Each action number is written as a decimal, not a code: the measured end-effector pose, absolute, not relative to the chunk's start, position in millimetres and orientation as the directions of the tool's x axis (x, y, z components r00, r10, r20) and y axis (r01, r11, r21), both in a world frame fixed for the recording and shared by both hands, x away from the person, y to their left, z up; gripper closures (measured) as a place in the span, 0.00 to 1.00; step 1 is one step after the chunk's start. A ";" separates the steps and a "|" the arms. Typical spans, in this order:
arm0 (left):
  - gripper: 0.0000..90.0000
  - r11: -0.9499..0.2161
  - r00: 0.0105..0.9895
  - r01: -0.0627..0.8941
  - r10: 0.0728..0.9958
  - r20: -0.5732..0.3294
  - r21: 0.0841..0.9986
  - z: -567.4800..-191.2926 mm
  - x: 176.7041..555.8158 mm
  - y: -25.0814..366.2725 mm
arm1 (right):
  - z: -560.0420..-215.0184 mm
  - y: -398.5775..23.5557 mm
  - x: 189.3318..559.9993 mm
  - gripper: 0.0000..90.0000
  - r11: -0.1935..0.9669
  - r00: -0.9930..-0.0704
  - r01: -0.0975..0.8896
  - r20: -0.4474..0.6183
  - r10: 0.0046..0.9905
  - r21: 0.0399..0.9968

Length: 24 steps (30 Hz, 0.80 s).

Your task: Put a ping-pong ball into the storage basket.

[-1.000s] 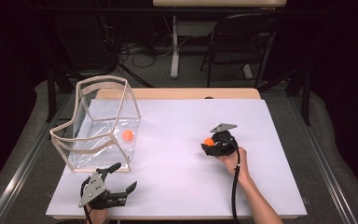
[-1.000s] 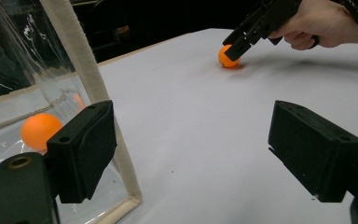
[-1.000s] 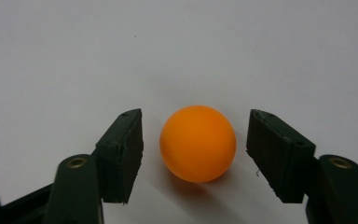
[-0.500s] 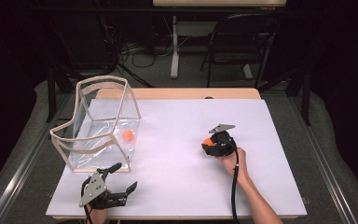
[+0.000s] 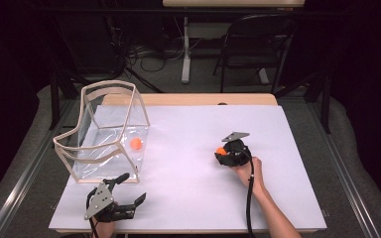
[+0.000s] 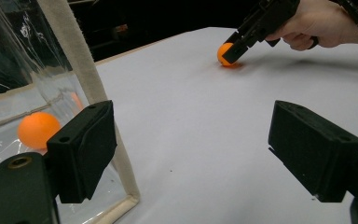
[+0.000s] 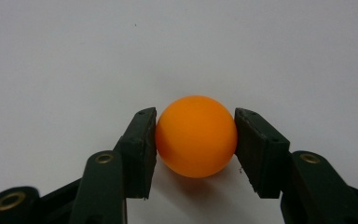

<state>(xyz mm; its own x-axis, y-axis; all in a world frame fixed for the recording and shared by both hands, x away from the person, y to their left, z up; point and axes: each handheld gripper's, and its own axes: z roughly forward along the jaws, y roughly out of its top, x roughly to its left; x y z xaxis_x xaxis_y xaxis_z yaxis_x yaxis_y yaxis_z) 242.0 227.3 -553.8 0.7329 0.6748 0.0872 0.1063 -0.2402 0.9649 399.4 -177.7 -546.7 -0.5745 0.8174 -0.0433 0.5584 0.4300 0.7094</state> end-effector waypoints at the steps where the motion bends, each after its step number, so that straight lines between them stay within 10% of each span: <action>1: 0.17 -0.240 0.733 0.107 0.675 0.087 0.965 -553.8 242.0 227.3 | -546.0 -177.7 399.0 0.55 0.429 -0.575 0.557 -0.042 0.817 0.711; 24: 0.17 -0.231 0.729 0.104 0.679 0.084 0.967 -553.2 241.1 228.2 | -524.6 -185.9 392.0 0.55 0.429 -0.566 0.516 -0.080 0.821 0.741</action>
<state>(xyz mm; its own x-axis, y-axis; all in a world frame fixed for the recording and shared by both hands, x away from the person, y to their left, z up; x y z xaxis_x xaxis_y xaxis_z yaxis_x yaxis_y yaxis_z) 241.1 228.2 -553.2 0.7293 0.6790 0.0841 0.1039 -0.2315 0.9673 392.0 -185.9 -524.6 -0.5660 0.8205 -0.0802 0.5163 0.4286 0.7415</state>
